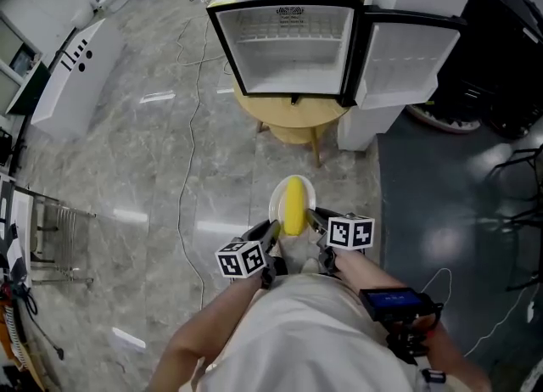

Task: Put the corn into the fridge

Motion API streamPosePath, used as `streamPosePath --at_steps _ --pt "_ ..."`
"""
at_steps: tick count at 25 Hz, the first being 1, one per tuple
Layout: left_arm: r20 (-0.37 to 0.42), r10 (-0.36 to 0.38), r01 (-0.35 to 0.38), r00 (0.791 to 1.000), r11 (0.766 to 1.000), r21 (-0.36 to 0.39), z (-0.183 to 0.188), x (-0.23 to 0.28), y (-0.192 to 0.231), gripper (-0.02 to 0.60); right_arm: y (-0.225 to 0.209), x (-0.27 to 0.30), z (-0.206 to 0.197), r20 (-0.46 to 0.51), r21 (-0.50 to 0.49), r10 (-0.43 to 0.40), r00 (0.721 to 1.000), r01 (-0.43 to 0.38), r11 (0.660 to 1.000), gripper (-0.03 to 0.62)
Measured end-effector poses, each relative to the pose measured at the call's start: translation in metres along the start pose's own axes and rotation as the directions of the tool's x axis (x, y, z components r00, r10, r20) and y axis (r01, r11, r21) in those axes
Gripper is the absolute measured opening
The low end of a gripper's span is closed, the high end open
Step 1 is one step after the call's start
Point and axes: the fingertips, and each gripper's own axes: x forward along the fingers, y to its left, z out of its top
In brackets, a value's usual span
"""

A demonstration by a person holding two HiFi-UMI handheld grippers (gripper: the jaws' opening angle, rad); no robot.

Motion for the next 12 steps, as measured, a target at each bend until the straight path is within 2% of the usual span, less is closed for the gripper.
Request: streamPosePath --at_steps 12 --pt "0.030 0.024 -0.024 0.999 1.000 -0.011 -0.028 -0.018 -0.023 0.063 0.002 -0.029 -0.024 -0.002 0.002 0.026 1.000 -0.026 1.000 0.061"
